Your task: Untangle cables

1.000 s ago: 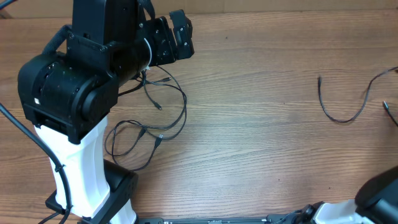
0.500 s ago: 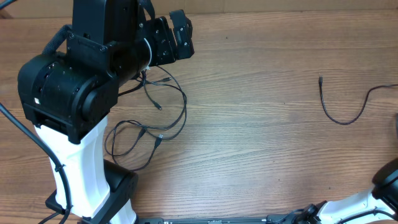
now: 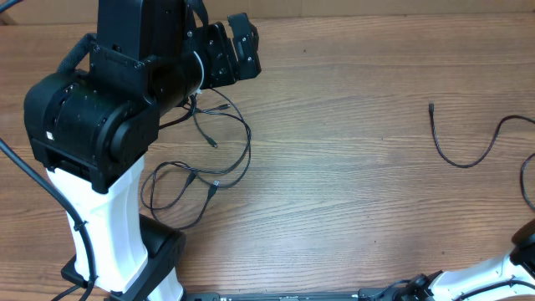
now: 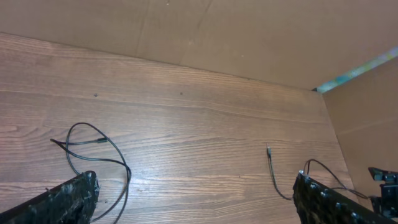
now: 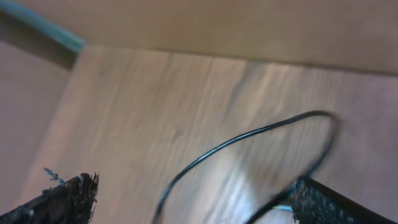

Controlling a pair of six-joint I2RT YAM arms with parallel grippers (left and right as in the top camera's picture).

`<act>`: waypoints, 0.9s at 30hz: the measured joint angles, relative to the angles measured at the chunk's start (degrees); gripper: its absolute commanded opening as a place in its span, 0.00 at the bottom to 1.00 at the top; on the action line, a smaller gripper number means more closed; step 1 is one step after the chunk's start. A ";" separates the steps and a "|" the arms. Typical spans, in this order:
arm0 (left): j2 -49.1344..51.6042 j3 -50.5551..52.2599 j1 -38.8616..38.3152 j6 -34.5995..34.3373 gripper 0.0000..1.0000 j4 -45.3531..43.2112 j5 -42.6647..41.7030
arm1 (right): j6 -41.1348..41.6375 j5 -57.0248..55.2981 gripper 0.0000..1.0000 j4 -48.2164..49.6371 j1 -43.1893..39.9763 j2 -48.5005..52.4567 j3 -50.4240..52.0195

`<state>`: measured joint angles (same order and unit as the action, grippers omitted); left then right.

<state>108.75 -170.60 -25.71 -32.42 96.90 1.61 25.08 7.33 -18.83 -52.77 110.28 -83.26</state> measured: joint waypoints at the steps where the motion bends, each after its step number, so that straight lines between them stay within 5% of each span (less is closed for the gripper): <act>1: 0.00 0.00 0.00 0.00 1.00 -0.02 0.00 | 0.20 1.97 1.00 0.09 0.04 0.00 0.00; 15: 0.00 0.00 0.00 0.02 1.00 0.00 0.00 | -3.08 35.21 1.00 -1.68 1.97 0.00 0.00; 27: 0.00 0.00 0.00 0.00 0.99 -0.02 -0.02 | -21.88 43.76 1.00 -15.04 20.15 0.02 0.00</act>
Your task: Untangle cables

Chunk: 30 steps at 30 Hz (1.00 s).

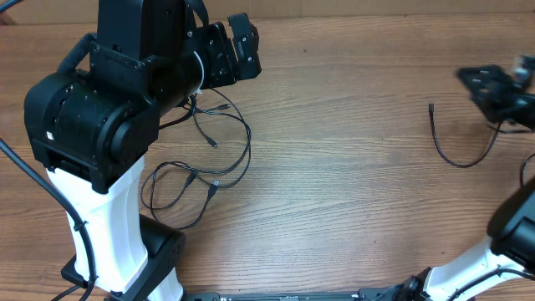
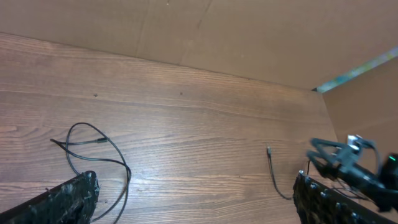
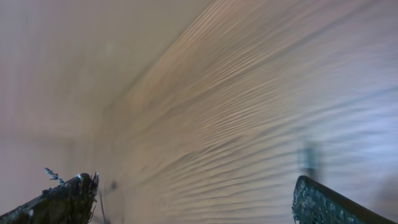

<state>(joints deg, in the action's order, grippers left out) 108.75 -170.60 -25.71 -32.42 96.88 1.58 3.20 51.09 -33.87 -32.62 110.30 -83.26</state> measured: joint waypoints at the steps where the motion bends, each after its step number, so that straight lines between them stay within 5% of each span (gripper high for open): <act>1: 0.00 0.00 0.00 0.00 1.00 0.00 0.02 | -1.05 0.11 1.00 -0.31 2.12 0.00 0.00; 17: 0.00 0.00 0.00 0.00 1.00 0.00 0.02 | -8.94 -10.12 1.00 -0.09 41.88 0.02 0.00; 30: 0.00 0.00 0.00 0.00 0.99 0.00 0.02 | -9.25 -15.13 0.99 5.42 58.23 0.02 0.00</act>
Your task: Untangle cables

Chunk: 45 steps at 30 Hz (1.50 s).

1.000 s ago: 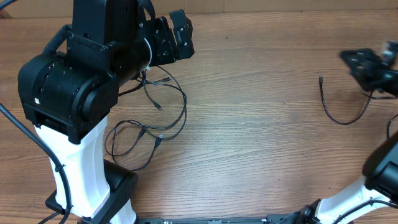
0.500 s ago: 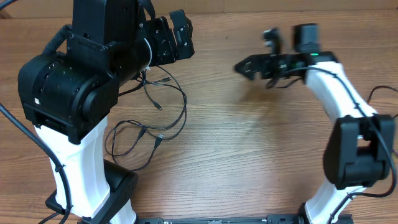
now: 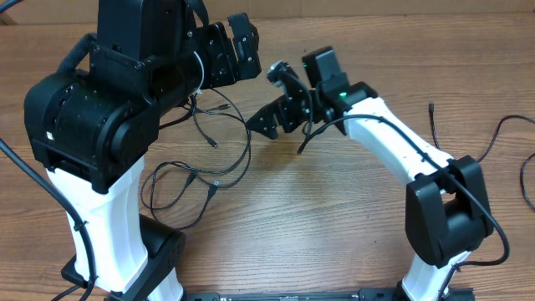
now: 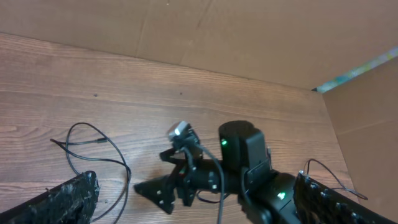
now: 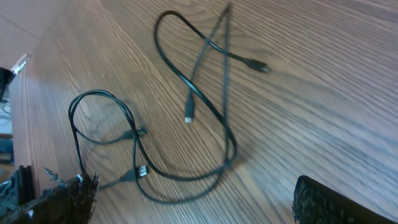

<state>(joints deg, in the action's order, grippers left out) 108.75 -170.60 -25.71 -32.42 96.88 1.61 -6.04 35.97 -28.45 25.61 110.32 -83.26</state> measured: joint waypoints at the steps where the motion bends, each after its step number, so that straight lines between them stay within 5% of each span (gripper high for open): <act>1: 0.00 0.00 0.00 0.00 1.00 0.00 0.00 | 0.00 -0.31 0.97 0.63 0.57 0.00 0.00; 19: 0.00 0.00 0.00 0.02 1.00 0.00 0.00 | 17.49 -1.66 0.98 22.45 3.52 10.49 0.02; 24: 0.00 0.00 0.00 0.00 0.99 0.00 0.00 | 19.30 -1.92 0.78 23.98 3.52 11.10 0.02; 32: 0.00 0.00 0.00 0.00 1.00 0.02 0.00 | 19.82 -2.78 0.77 26.25 3.52 14.21 0.02; 45: 0.00 0.00 0.00 0.00 1.00 0.02 0.00 | 23.93 -5.16 0.32 30.62 3.52 17.81 0.02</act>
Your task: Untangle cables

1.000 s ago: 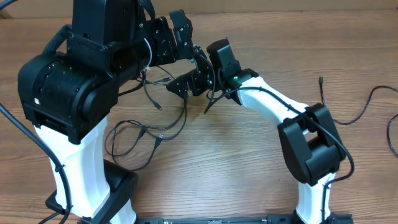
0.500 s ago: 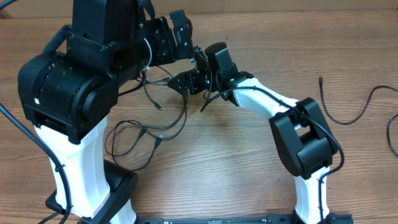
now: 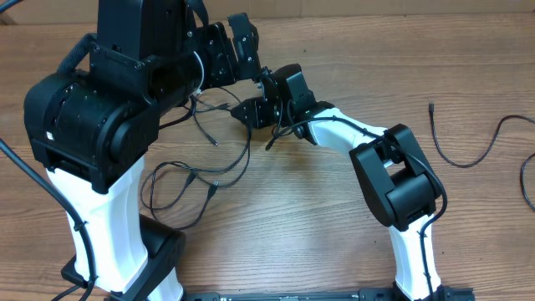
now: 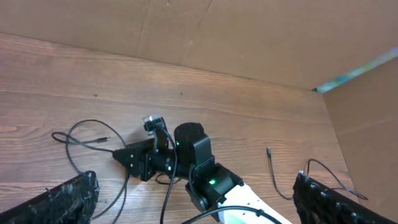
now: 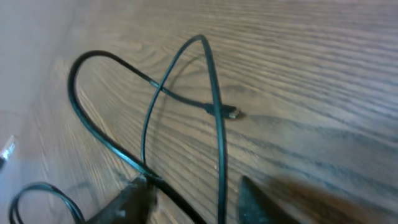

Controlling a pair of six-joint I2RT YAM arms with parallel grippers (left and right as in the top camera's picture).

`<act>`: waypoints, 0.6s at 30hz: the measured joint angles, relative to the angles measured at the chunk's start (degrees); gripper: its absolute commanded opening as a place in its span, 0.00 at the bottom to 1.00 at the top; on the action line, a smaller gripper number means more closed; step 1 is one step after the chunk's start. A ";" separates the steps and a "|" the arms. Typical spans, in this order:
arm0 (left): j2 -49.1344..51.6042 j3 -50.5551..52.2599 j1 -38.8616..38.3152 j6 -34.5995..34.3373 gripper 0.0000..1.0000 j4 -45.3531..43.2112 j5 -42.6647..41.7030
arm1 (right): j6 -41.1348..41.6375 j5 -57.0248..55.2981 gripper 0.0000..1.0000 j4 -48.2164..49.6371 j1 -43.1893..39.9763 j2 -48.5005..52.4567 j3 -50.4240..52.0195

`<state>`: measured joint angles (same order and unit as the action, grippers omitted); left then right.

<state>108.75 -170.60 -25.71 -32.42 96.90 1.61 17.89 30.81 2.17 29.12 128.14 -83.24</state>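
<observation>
The tangle of thin black cables (image 3: 191, 174) lies on the wooden table beside my left arm's base. It also shows in the left wrist view as the tangle (image 4: 87, 142). My right gripper (image 3: 240, 112) has reached across to its upper loops. Close up, the right gripper (image 5: 196, 200) is open and low over the wood, with two strands (image 5: 217, 137) running between its blurred fingers (image 5: 134, 199). A small plug (image 5: 231, 112) lies just ahead. My left gripper (image 3: 236, 48) hangs high above the tangle, open and holding nothing, its left gripper (image 4: 199, 208) fingers at the frame's bottom corners.
A separate black cable (image 3: 456, 157) lies at the right of the table, also seen from the left wrist as the separate cable (image 4: 272, 168). Another cable (image 3: 525, 171) runs off the right edge. Cardboard walls (image 4: 249, 37) stand behind the table. The left arm's large base (image 3: 109, 209) stands beside the tangle.
My right gripper has moved left and down onto the tangle's upper loops. Its fingers stand closer together, either side of two strands. The upper loop has shifted slightly. The left arm has not moved.
My right gripper was first off the table's right side, over a cable loop there. Then it was at the far right edge near the separate cable, then mid-table just right of the tangle, and now it straddles the tangle's strands. The left gripper stayed open above.
</observation>
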 measured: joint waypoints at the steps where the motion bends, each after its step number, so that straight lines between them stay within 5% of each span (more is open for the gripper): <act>1: 0.00 0.00 0.00 0.00 0.99 0.00 0.02 | 0.44 -0.13 0.28 0.20 0.00 0.00 0.00; 7: 0.00 0.00 0.00 0.00 1.00 -0.02 0.00 | 1.40 -0.37 0.07 0.11 0.02 0.00 0.00; 18: 0.00 0.00 0.00 0.00 0.99 -0.02 0.00 | 2.25 2.27 0.04 1.51 -0.35 0.00 0.00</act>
<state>108.75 -170.60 -25.71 -32.42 96.88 1.61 20.14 33.08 3.68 28.77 128.14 -83.24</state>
